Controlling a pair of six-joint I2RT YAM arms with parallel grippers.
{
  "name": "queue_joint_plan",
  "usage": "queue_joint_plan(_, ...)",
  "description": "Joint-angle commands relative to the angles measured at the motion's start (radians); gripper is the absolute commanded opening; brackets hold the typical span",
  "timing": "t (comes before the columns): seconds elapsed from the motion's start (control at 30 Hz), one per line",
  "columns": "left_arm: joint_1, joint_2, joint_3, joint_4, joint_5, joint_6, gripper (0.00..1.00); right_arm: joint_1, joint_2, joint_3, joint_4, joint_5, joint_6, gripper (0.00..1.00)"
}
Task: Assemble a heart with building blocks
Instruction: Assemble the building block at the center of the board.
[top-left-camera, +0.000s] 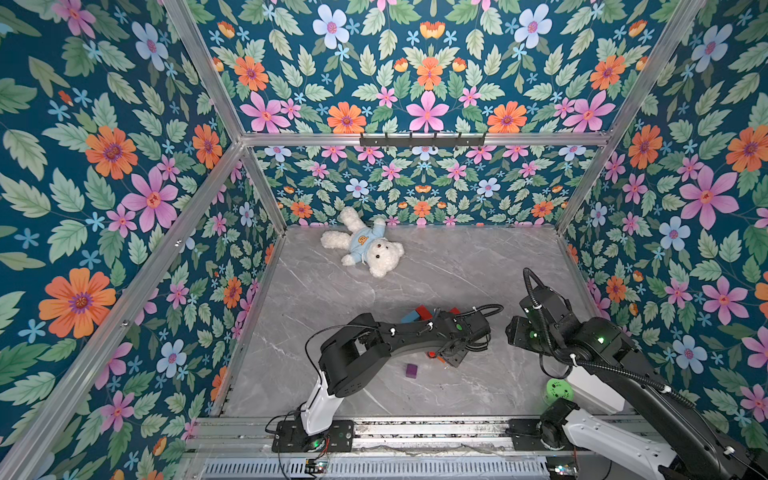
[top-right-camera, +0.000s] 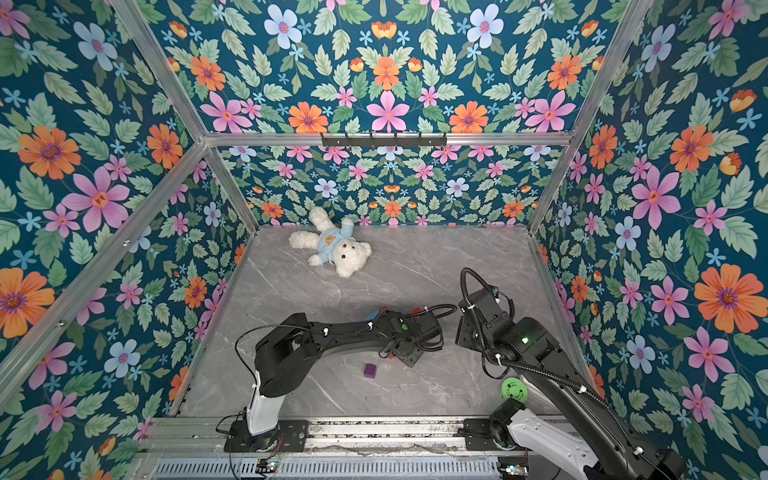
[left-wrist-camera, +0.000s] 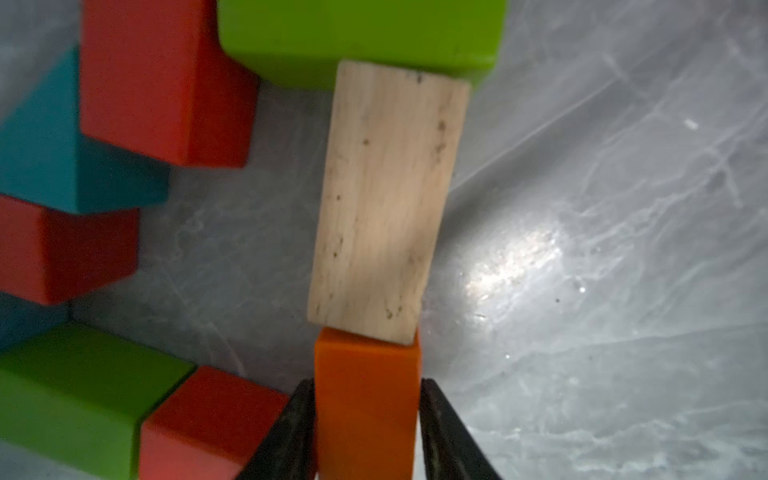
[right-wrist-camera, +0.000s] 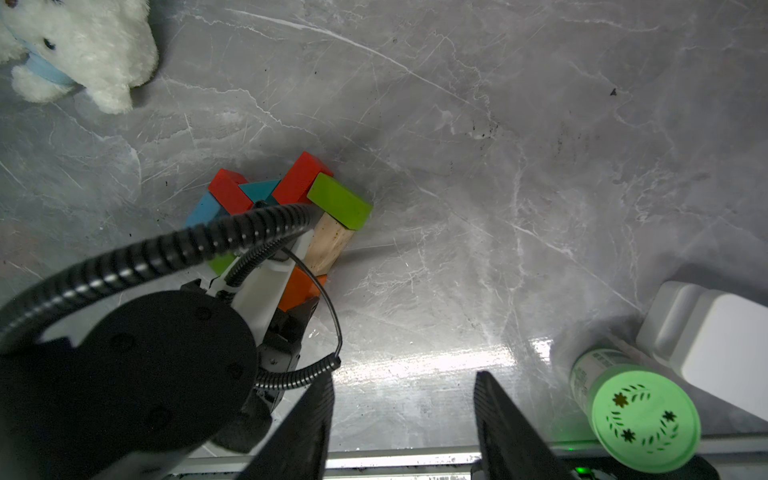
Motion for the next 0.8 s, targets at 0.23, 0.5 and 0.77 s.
queue_joint_plan(0.23,0.016,0.011,0.035,0.036,0.011,0.043,0.55,0.001,-0.003,-0.003,-0.001,0.005,0.017,0.56)
queue_joint_plan(0.5,0.044,0.001,0.040,0.065,0.025,0.031,0.55,0.000,-0.012,0.003,-0.015,0.006,0.012,0.56)
queue_joint_plan(0.77,0.063,-0.135,0.036,0.040,-0.016,-0.038,0.58,0.030,0.018,-0.005,0.008,-0.032,-0.006,0.59)
